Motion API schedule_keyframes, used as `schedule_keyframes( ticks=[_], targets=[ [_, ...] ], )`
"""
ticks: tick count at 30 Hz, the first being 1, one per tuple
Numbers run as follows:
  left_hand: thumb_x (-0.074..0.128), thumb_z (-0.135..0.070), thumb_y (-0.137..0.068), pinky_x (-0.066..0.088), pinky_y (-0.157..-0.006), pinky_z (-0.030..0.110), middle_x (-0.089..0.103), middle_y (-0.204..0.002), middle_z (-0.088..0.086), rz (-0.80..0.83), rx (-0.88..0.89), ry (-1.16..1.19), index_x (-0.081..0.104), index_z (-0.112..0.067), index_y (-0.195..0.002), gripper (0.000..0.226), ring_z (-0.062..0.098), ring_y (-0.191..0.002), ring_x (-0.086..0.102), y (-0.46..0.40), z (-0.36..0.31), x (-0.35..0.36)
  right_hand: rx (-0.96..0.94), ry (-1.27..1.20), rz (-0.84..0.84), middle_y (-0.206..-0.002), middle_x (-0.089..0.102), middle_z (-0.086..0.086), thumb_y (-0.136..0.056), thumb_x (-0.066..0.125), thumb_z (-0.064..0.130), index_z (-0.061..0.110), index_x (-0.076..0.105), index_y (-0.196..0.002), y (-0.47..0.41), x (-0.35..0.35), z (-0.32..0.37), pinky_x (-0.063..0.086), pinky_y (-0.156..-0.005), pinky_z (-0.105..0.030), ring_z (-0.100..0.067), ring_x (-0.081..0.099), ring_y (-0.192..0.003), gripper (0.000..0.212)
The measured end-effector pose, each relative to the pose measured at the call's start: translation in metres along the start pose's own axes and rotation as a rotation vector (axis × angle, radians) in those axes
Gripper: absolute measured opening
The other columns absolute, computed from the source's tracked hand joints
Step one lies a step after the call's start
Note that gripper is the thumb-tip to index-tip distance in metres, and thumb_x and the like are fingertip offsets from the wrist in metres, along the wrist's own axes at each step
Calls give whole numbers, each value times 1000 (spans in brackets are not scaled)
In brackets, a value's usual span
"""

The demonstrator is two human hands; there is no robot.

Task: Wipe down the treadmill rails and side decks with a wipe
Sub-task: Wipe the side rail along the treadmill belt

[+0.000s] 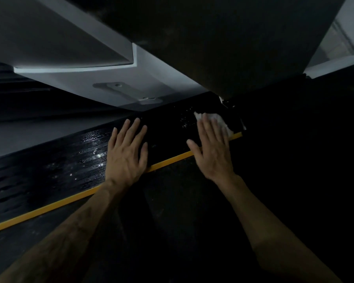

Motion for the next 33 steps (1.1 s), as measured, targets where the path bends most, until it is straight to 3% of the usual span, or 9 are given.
schedule_keyframes(
  ticks=[4, 11, 16, 19, 24, 26, 29, 31, 33],
  targets=[
    [29, -40, -104, 14, -127, 51, 31, -166, 6, 4, 20, -38, 44, -15, -155, 58, 24, -157, 19, -1, 0, -2, 18, -20, -61, -172, -1, 0, -105, 15, 58, 18, 9, -165, 15, -2, -19, -4, -127, -35, -14, -7, -159, 73],
    [29, -41, -105, 22, -123, 51, 29, -168, 3, 41, 67, -101, 41, -20, -157, 57, 23, -157, 20, -3, 8, -4, 215, -25, -16, -172, -8, -9, -103, 19, 64, 12, -2, -164, -34, -11, -8, -2, -129, -42, -21, -10, -158, 83],
    [30, -41, -105, 15, -127, 48, 26, -168, 5, 40, 62, -82, 39, -19, -158, 58, 22, -158, 15, -1, 7, -6, -122, -3, -5, -173, 0, -4, -104, 16, 59, 16, 8, -165, -3, -4, -16, 1, -130, -44, -17, -5, -159, 75],
    [31, -39, -105, 13, -128, 47, 28, -168, 7, 27, 70, -87, 41, -17, -157, 57, 23, -158, 16, -2, 7, -5, -58, -3, -39, -173, 3, -6, -105, 19, 55, 15, 10, -165, -2, -4, -34, 8, -130, -46, -18, -2, -160, 73],
    [33, -37, -105, 17, -127, 50, 32, -166, 10, -6, 63, -97, 43, -10, -154, 57, 25, -157, 21, -2, 5, -5, 153, -9, -17, -172, -9, -10, -105, 18, 61, 12, -4, -164, -47, -8, -10, -2, -129, -43, -22, -10, -158, 80],
    [33, -37, -105, 17, -127, 49, 31, -166, 11, -12, 61, -89, 43, -9, -154, 57, 24, -157, 20, -1, 5, -5, 112, -3, 18, -172, -12, -9, -105, 15, 62, 12, -5, -163, -53, -8, -3, -7, -128, -41, -21, -13, -158, 80],
    [34, -37, -106, 17, -127, 49, 31, -166, 11, -15, 63, -85, 43, -9, -154, 56, 24, -157, 20, 0, 5, -5, -107, 31, 53, -171, -12, -3, -102, 9, 63, 17, -3, -164, -37, -8, -4, -14, -125, -34, -17, -13, -158, 79],
    [33, -37, -106, 18, -127, 50, 31, -166, 11, -12, 63, -83, 43, -9, -154, 57, 24, -157, 20, -1, 5, -5, -182, 46, 40, -172, -8, -2, -104, 14, 59, 18, -1, -164, -21, -6, -14, -10, -127, -36, -17, -10, -158, 74],
    [33, -37, -105, 18, -127, 50, 31, -166, 11, -12, 62, -88, 43, -9, -154, 57, 24, -157, 20, -1, 4, -5, -99, 54, -2, -173, -4, -6, -106, 20, 56, 16, 2, -164, -20, -8, -23, -2, -128, -40, -20, -6, -159, 73]
  ],
)
Point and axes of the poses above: each hand's wrist, its own y-axis away from the middle knuckle, its own x-axis out of the palm, z = x × y, the point moved 2 cm from there along -y, towards the middle knuckle
